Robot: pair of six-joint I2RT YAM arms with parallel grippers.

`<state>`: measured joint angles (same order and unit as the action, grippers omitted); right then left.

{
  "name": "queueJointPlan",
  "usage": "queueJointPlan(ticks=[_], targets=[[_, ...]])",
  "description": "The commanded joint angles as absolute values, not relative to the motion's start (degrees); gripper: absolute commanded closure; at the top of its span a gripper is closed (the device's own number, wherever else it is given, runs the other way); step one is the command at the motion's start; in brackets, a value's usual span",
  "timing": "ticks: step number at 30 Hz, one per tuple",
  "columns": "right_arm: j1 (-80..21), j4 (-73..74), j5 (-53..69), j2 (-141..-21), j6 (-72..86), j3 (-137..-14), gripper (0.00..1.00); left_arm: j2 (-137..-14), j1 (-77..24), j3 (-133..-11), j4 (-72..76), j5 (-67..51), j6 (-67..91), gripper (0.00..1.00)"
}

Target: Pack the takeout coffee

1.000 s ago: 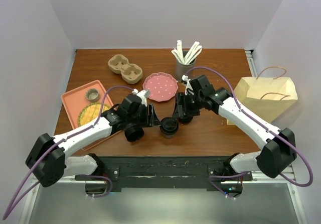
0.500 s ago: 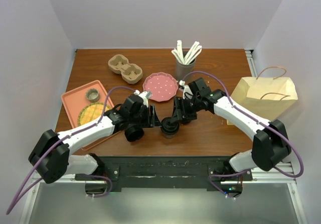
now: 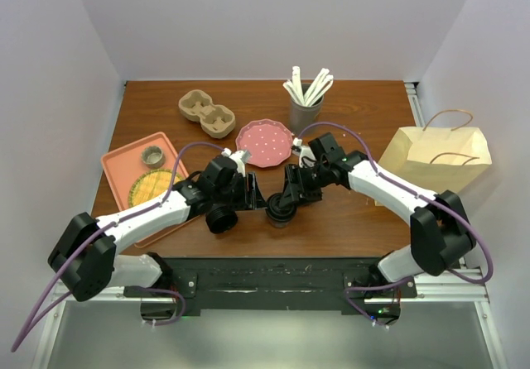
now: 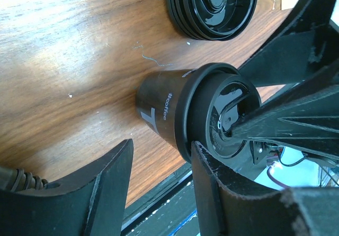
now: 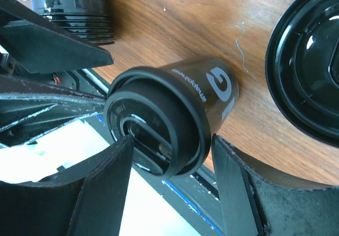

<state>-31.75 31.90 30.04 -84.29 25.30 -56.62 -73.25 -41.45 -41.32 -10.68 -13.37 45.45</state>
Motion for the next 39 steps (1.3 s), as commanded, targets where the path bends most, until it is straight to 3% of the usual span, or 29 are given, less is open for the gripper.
queueJointPlan(ticks=[1, 13, 23, 39], targets=[[-31.4, 28.3, 32.7, -85.2, 25.5, -55.9, 0.37, -73.6, -41.7, -40.7, -8.9, -13.9, 45.0, 0.48], [-31.4, 28.0, 29.5, -84.6, 26.2, -53.0, 0.46, -71.9, -41.7, -43.9, -12.5, -14.8, 46.2, 0.48], [-31.4, 27.6, 27.3, -84.1, 27.2, -52.0, 0.48, -69.5, -42.8, -37.5, -3.6, -20.4, 56.3, 0.5], [-31.5, 22.2, 26.4, -81.4, 34.1, -47.6, 0.48, -66.8, -46.9, -35.2, -3.7, -12.3, 65.3, 0.62]])
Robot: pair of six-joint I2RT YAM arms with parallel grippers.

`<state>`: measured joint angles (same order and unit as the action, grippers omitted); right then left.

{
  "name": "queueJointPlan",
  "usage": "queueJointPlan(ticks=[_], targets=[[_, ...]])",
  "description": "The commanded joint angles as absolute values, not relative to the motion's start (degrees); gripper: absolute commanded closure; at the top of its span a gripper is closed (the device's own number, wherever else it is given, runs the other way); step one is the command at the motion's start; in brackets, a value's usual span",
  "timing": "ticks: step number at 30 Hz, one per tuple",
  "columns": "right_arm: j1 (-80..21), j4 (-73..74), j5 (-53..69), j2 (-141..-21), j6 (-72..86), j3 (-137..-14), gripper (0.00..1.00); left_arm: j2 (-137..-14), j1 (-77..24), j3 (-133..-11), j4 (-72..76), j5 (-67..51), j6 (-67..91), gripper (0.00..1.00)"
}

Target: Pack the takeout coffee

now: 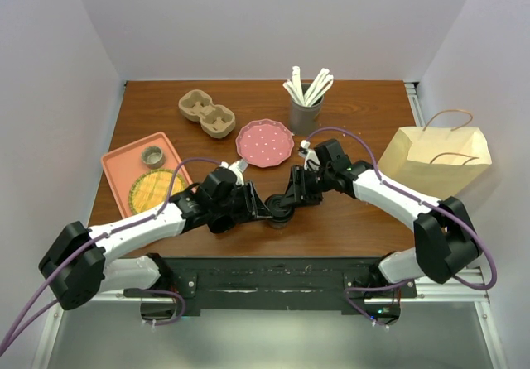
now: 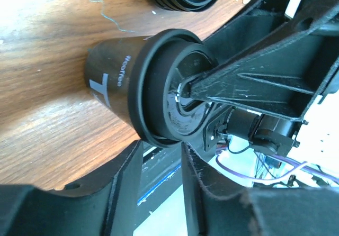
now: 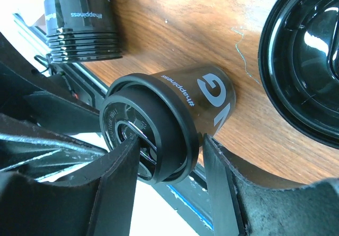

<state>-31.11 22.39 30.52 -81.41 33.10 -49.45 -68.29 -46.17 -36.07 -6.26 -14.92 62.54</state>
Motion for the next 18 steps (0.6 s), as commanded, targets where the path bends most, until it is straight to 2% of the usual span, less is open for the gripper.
queueJointPlan(ticks=[1, 12, 18], targets=[[-31.5, 22.1, 26.3, -81.5, 34.1, -47.6, 0.49, -66.9, -46.9, -35.0, -3.3, -12.2, 65.6, 0.62], [-31.4, 21.5, 25.8, -81.4, 34.5, -47.2, 0.49, -70.3, -47.2, -34.6, -1.3, -11.3, 65.6, 0.64], [-31.5, 21.0, 25.4, -81.7, 34.2, -45.3, 0.5, -72.5, -47.6, -32.7, -2.2, -10.2, 65.7, 0.75]])
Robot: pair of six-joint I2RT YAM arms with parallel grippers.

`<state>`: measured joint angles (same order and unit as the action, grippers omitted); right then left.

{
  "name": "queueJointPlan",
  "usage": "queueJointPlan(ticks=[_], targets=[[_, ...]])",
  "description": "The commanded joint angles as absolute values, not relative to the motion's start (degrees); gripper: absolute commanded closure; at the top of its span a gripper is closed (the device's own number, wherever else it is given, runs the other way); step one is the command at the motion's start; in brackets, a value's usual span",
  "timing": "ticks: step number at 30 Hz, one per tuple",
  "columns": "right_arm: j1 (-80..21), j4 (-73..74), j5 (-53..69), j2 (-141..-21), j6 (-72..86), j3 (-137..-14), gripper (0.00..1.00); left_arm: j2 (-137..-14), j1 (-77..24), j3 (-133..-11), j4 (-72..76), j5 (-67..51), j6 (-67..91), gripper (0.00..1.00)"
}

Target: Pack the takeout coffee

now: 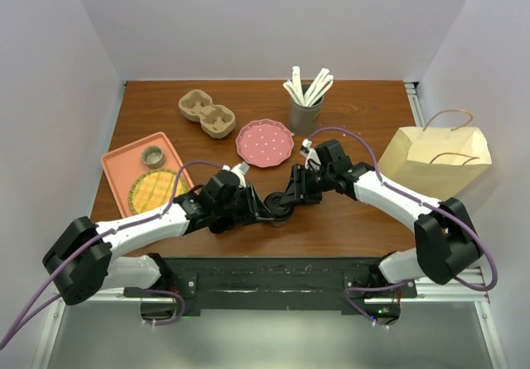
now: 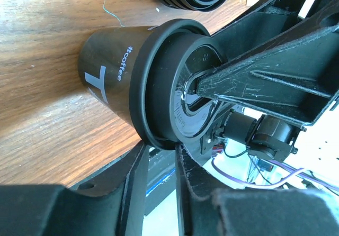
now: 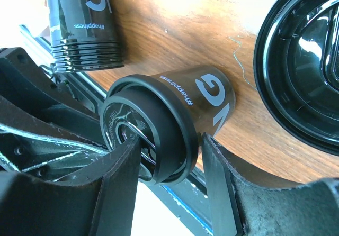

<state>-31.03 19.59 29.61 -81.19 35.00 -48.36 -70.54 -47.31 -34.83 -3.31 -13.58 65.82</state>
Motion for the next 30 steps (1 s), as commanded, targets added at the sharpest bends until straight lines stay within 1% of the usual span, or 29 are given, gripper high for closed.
queueJointPlan(ticks=[1, 4, 5, 8, 12, 14, 20, 27, 30], targets=[[-31.5, 20.8, 25.4, -81.8, 34.1, -45.0, 0.5, -72.3, -47.6, -32.2, -2.3, -9.8, 65.9, 0.75], [-31.4, 20.6, 25.2, -82.2, 33.6, -44.2, 0.51, -72.2, -47.6, -30.3, -2.2, -8.5, 65.9, 0.8], [-31.4, 20.3, 25.2, -82.4, 33.6, -43.9, 0.51, -72.2, -47.6, -29.3, -1.9, -8.4, 66.0, 0.84], [-31.5, 19.9, 25.1, -82.9, 33.3, -43.3, 0.51, -72.4, -47.6, -26.6, -1.0, -8.9, 66.7, 0.92], [-31.5, 19.8, 24.4, -83.2, 32.5, -42.4, 0.51, -72.7, -47.6, -23.3, 3.3, -9.6, 67.3, 0.98], [-31.5, 19.6, 24.3, -83.3, 32.5, -41.8, 0.52, -73.2, -47.7, -22.1, 4.6, -10.1, 67.1, 1.0], [-31.4, 19.1, 24.1, -83.3, 32.7, -41.0, 0.52, -75.1, -47.9, -22.5, 2.9, -10.1, 64.9, 1.0], [-31.4, 18.6, 23.8, -82.5, 33.5, -40.7, 0.53, -75.0, -48.3, -25.5, -5.8, -4.4, 61.4, 1.0], [-31.4, 17.9, 23.5, -82.8, 33.0, -40.3, 0.53, -75.5, -48.6, -24.9, -4.9, -4.1, 61.3, 1.0]])
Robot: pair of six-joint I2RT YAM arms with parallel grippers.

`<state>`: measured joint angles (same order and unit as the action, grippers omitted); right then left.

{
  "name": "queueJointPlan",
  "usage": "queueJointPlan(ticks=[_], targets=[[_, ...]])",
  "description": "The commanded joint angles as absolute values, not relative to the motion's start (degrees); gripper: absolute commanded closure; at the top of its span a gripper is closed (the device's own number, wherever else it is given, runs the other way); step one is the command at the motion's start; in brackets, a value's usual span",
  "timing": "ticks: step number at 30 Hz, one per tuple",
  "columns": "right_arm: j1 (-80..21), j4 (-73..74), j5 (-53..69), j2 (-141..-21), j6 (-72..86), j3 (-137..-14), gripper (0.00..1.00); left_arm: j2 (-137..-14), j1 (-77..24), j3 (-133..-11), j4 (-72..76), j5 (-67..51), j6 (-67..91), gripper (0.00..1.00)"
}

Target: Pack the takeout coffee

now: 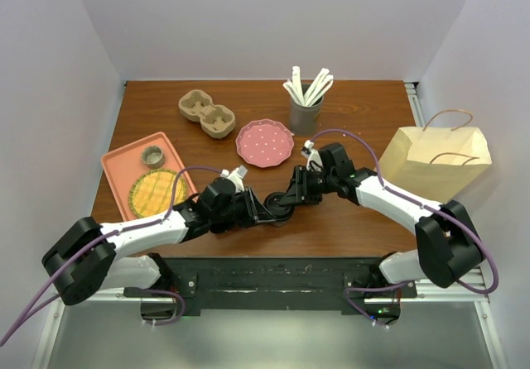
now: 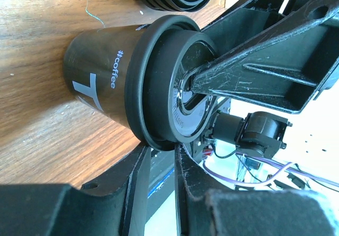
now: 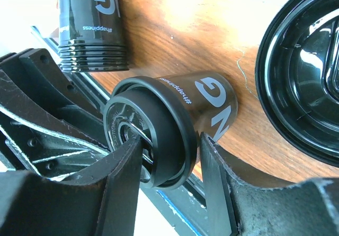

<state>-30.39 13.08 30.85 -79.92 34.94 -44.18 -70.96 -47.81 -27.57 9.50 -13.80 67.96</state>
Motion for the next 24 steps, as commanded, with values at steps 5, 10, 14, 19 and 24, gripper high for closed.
queueJointPlan(ticks=[5, 10, 14, 19, 24], targets=[[-31.5, 14.5, 23.5, -82.5, 32.3, -38.1, 0.55, -78.1, -50.0, -24.3, -4.0, -4.3, 61.2, 1.0], [-31.4, 11.5, 22.8, -83.1, 31.8, -34.8, 0.57, -79.1, -50.3, -22.9, -4.0, -4.1, 61.8, 1.0], [-31.5, 9.8, 22.5, -84.0, 31.8, -33.1, 0.58, -80.0, -50.4, -21.9, -3.0, -4.3, 62.8, 1.0], [-31.5, 8.3, 22.1, -84.4, 30.9, -32.1, 0.59, -80.4, -50.8, -20.6, -3.6, -3.8, 63.8, 1.0], [-31.5, 7.9, 22.4, -85.1, 30.5, -31.8, 0.59, -80.2, -51.2, -19.4, -2.4, -4.4, 65.0, 1.0]])
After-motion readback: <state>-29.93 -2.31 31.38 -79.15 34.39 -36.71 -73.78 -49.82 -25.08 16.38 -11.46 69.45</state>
